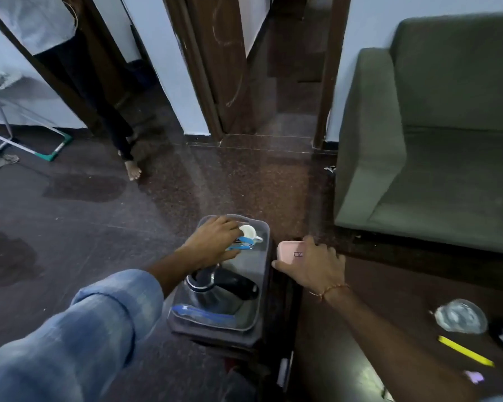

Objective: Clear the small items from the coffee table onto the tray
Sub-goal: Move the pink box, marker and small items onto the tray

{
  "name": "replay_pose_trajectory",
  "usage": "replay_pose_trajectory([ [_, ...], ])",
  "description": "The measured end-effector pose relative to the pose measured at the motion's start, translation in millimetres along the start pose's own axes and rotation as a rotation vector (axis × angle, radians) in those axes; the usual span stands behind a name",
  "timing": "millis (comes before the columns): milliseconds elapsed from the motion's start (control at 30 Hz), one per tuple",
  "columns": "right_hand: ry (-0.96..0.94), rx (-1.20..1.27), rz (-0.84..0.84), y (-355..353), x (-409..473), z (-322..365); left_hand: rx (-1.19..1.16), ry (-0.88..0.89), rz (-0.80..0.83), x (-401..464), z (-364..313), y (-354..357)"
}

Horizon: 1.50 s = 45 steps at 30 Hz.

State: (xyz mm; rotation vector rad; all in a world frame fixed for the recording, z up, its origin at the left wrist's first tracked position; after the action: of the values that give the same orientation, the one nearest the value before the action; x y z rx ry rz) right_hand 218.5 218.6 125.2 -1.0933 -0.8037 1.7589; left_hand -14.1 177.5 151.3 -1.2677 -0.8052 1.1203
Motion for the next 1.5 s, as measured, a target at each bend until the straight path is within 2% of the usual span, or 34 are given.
replay_pose_trajectory([
  [133, 0.065, 0.037, 0.057, 47, 22, 84, -0.079, -0.12, 0.09, -35, 82, 35],
  [334, 0.19, 0.004, 0.151, 96, 44, 135, -0.214, -0.226, 0.195, -57, 128, 86],
  [534, 0.29, -0.093, 0.147, 123, 71, 140, -0.201, -0.254, 0.241, -45, 132, 135],
  [667, 0.284, -0.226, 0.157, 153, 89, 133, -0.192, -0.255, 0.293, -28, 132, 174],
  [834, 0.32, -0.257, 0.214, 187, 115, 123, -0.247, -0.235, 0.326, -12, 126, 216],
  [1234, 0.385, -0.227, 0.241, 218, 139, 117, -0.126, -0.127, 0.354, 8, 108, 262],
  [1501, 0.379, -0.025, 0.207, 191, 122, 118, -0.115, -0.105, 0.395, 3, 112, 247],
])
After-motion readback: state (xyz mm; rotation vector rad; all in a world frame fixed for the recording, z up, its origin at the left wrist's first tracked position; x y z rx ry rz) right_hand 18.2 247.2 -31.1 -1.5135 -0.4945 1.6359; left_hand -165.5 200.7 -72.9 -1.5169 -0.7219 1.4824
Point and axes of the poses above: each hand's wrist, its own x-axis towards the middle knuckle, its own y-axis out of the palm, z = x × y, the point moved 4 cm from there along x, towards the middle knuckle, and after that the axes turned 6 degrees about x, right-handed, at the moved point
